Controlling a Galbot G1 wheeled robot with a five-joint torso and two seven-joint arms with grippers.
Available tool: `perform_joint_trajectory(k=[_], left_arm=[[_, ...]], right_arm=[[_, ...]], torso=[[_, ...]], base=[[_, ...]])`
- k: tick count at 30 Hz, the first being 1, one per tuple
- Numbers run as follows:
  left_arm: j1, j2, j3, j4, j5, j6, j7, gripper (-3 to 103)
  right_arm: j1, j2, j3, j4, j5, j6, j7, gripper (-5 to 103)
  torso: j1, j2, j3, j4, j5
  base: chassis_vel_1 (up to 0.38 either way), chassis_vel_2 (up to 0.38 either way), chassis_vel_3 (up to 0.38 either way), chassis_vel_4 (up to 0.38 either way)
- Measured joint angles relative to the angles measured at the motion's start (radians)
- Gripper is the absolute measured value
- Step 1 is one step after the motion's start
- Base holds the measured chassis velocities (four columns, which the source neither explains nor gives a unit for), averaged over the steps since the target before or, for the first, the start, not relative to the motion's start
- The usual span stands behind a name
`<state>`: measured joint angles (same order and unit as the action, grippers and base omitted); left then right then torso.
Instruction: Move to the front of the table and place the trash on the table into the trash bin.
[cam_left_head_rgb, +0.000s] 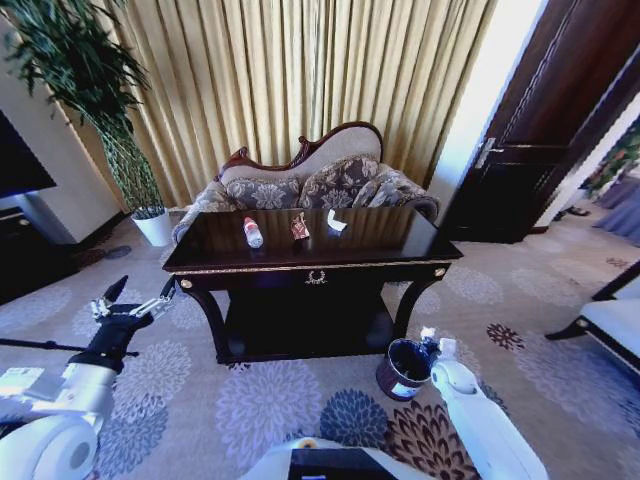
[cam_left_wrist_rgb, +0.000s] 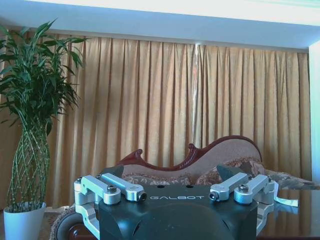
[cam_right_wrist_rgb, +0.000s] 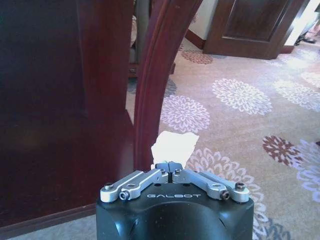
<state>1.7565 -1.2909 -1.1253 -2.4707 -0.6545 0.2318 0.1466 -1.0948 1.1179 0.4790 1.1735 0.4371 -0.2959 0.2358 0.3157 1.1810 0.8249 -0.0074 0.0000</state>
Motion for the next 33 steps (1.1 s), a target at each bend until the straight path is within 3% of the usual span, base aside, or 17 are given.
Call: perform_joint_trajectory(k=[13,18,22,29,33], left_arm=[[0.005,-0.009,0.005,0.005,0.016,0.001,0.008,100],[0.007,-0.011,0.005,0.007,0.016,0.000,0.009,100],[0.007,-0.011,0.004,0.010,0.016,-0.002,0.010,100],[0.012,-0.013,0.005,0.014,0.016,-0.011,0.014,100],[0.013,-0.015,0.008,0.016,0.016,-0.014,0.017,100]], right_arm=[[0.180,0.056,0.008,-0.321,-0.132,0.064,0.029,0],[0.183,0.074,0.016,-0.329,-0.145,0.069,0.047,-1],[0.168,0.079,0.015,-0.305,-0.145,0.063,0.053,9],[0.153,0.075,0.014,-0.260,-0.134,0.053,0.079,42],[0.142,0.068,0.014,-0.247,-0.131,0.051,0.081,52]], torso=[[0.000,0.000,0.000,-0.0001,-0.0002],[0.000,0.000,0.000,0.0001,0.0000],[0.000,0.000,0.000,-0.0001,0.0000],[0.000,0.000,0.000,0.0000,0.0000],[0.000,0.000,0.000,0.0000,0.0000]], base=[[0.000,0.000,0.000,0.000],[0.000,0.000,0.000,0.000],[0.000,0.000,0.000,0.000],[0.000,0.000,0.000,0.000],[0.000,0.000,0.000,0.000]])
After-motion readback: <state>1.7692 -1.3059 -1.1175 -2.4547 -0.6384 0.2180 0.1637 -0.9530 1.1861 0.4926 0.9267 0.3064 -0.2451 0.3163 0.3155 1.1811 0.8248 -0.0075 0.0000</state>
